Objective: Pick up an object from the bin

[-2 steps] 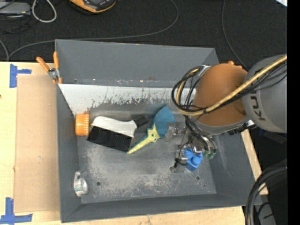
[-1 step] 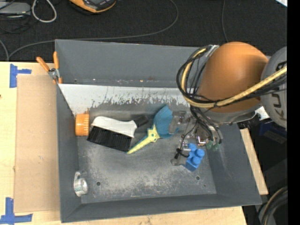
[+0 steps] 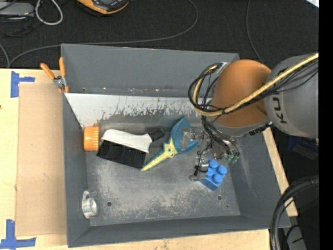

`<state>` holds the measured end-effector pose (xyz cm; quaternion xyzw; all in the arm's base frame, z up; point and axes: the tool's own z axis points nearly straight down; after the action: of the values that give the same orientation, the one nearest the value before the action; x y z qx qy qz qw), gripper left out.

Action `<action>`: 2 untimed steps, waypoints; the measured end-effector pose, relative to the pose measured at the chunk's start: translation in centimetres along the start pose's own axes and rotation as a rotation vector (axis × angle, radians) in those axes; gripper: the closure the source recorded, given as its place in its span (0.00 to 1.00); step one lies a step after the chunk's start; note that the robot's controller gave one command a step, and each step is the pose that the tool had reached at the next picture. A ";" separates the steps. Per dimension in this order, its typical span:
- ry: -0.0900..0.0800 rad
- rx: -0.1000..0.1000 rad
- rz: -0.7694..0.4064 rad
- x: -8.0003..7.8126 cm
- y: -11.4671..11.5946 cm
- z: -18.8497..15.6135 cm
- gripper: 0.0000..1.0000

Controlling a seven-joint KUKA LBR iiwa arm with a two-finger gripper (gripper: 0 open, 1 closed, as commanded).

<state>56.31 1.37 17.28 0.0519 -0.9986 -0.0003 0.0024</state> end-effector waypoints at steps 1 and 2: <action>-0.007 -0.002 0.036 0.6 1.3 -2.6 0.00; -0.010 0.001 0.149 -3.7 -3.6 3.1 0.00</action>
Offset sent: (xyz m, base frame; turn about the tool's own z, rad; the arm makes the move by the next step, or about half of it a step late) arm 0.0472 -0.0428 -0.0476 0.1661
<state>60.31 -1.85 14.18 -0.0226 -0.9997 0.0001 -0.0024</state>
